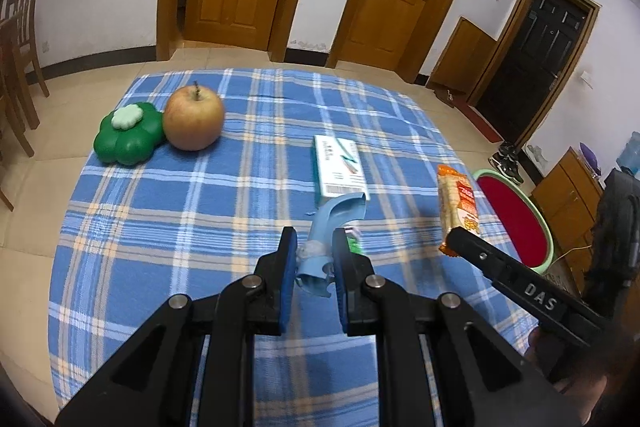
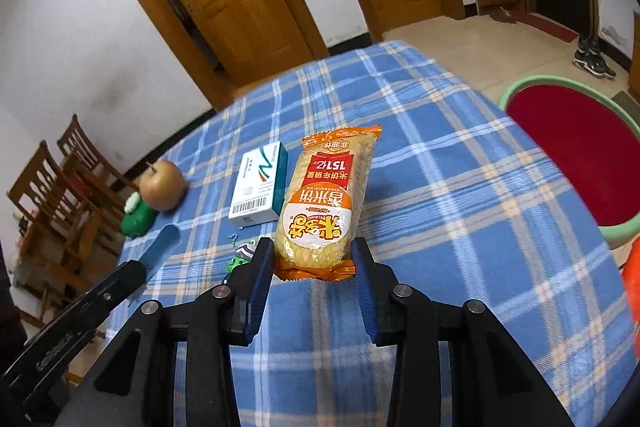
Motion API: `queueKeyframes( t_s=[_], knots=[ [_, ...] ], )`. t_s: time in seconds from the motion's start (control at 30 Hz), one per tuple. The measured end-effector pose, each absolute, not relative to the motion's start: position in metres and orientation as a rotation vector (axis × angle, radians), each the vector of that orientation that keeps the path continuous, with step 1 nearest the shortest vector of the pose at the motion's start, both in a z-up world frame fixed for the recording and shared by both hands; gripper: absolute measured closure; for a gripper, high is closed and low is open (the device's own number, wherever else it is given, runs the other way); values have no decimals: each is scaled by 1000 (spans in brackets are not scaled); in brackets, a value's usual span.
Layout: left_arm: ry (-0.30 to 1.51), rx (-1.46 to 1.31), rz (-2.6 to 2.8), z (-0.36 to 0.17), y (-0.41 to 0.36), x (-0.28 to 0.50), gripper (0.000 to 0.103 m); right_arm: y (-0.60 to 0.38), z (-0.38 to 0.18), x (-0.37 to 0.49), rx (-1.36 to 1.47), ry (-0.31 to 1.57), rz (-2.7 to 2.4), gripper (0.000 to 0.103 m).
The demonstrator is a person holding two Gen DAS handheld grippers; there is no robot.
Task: Collect trash
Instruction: 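Carry the hook and snack bag over the red bucket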
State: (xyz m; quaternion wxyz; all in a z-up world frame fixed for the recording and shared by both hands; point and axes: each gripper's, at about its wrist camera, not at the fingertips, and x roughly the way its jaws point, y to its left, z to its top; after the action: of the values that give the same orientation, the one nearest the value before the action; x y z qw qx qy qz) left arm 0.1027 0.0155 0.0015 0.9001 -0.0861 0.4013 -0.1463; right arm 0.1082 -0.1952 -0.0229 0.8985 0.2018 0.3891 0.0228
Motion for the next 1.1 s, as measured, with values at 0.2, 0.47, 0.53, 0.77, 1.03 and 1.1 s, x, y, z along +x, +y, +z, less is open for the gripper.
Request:
queueKeyframes(
  t_s=[0.2, 0.47, 0.53, 0.77, 1.03, 1.1],
  knots=[
    [816, -143, -331, 12, -11, 101, 86, -221, -13, 91, 455, 771, 31, 64],
    [814, -124, -374, 22, -44, 108, 86, -262, -7, 71, 504, 734, -18, 64],
    [818, -122, -382, 23, -52, 110, 86, -272, -7, 68, 521, 726, -32, 64],
    [839, -107, -412, 22, -84, 116, 86, -313, -9, 61, 574, 707, -90, 64],
    [869, -73, -441, 17, -120, 127, 86, -354, -21, 56, 588, 711, -185, 64],
    [877, -60, -448, 15, -129, 130, 86, -363, -24, 54, 591, 714, -203, 64]
  ],
)
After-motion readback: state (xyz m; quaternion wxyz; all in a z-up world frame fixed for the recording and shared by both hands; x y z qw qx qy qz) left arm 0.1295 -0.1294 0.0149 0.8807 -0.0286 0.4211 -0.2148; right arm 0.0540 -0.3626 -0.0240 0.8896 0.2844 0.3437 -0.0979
